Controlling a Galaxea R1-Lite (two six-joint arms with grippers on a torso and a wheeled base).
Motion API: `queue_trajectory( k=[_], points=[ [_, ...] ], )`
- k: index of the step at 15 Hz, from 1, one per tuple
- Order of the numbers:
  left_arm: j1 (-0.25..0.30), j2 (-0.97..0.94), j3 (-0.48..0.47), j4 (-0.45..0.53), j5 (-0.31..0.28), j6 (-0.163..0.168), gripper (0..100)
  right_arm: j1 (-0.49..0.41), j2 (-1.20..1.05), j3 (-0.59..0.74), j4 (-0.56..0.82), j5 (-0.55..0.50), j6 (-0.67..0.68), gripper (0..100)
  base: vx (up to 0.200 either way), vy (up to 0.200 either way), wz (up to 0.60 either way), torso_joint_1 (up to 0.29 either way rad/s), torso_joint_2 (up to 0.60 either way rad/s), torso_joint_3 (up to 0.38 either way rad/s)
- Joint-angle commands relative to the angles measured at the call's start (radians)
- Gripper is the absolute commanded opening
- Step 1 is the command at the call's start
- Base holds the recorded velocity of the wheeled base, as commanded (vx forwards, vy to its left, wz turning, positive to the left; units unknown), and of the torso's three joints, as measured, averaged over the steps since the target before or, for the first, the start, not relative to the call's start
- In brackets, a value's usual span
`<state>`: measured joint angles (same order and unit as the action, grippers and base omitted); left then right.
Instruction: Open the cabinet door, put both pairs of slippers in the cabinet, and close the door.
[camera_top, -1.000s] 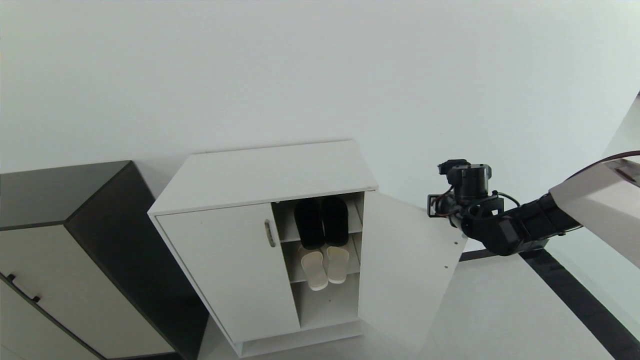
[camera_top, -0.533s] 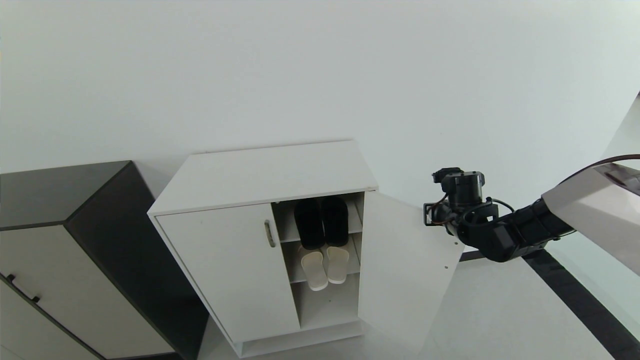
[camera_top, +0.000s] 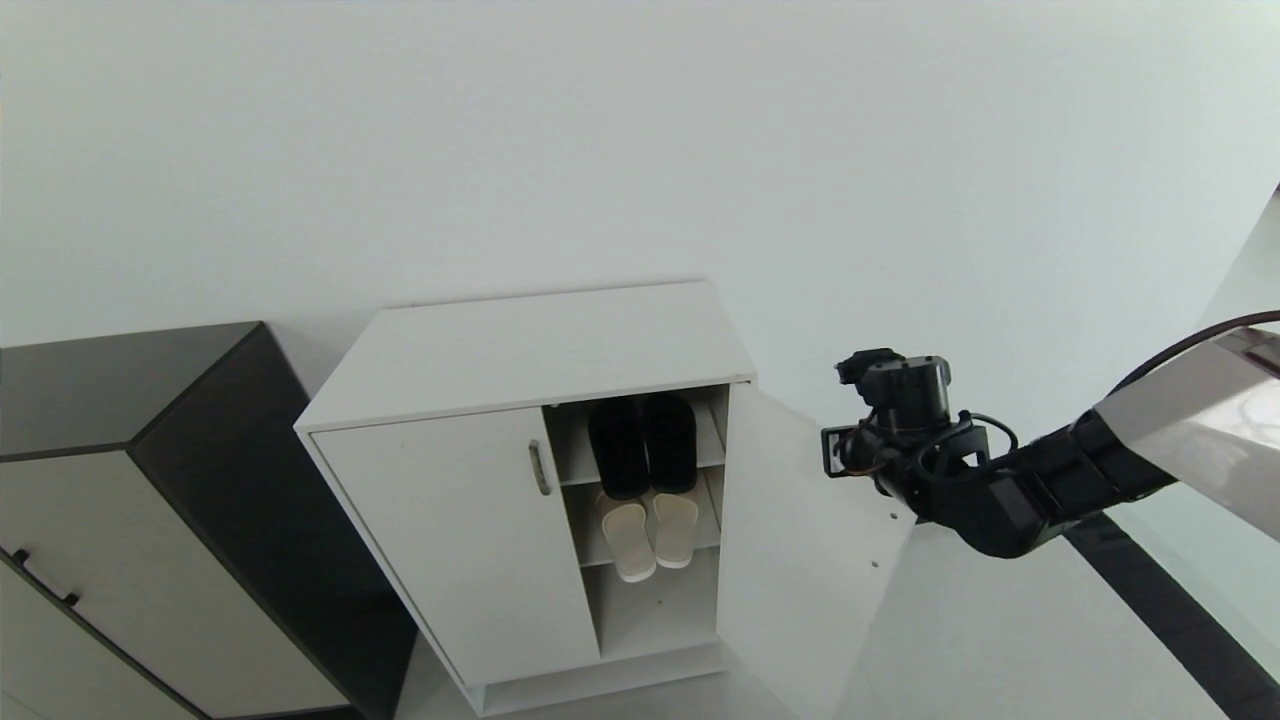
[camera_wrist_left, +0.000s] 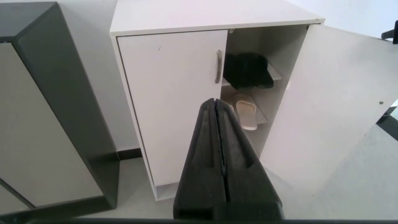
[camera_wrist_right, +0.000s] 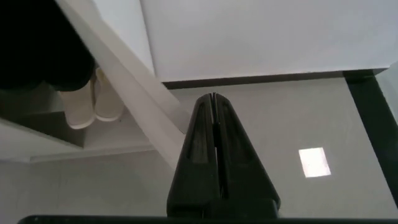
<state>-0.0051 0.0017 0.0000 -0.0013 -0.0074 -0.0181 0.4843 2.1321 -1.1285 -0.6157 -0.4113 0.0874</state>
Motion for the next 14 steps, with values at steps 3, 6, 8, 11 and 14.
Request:
queue_trajectory(
  k=[3, 6, 8, 11, 14],
  points=[
    [0.001, 0.000, 0.000, 0.000, 0.000, 0.000, 0, 0.102, -0.089, 0.079, -0.004, -0.001, 0.000, 0, 0.000, 0.000, 0.00, 0.000, 0.00, 0.000],
    [0.001, 0.001, 0.000, 0.000, 0.000, 0.000, 0, 0.091, -0.084, 0.076, -0.004, -0.006, -0.002, 0, 0.000, 0.000, 0.00, 0.000, 0.00, 0.000],
    [0.001, 0.000, 0.000, 0.000, 0.000, 0.000, 0, 0.065, -0.060, 0.072, -0.004, -0.001, -0.003, 0, 0.000, 0.000, 0.00, 0.000, 0.00, 0.000],
    [0.001, 0.000, 0.000, 0.000, 0.000, 0.000, 0, 0.059, -0.041, 0.073, -0.002, -0.003, -0.006, 0, 0.000, 0.000, 0.00, 0.000, 0.00, 0.000],
    [0.001, 0.000, 0.000, 0.000, 0.000, 0.001, 0, 0.085, -0.040, 0.090, 0.001, -0.001, -0.006, 0, 0.000, 0.000, 0.00, 0.000, 0.00, 0.000]
  ],
)
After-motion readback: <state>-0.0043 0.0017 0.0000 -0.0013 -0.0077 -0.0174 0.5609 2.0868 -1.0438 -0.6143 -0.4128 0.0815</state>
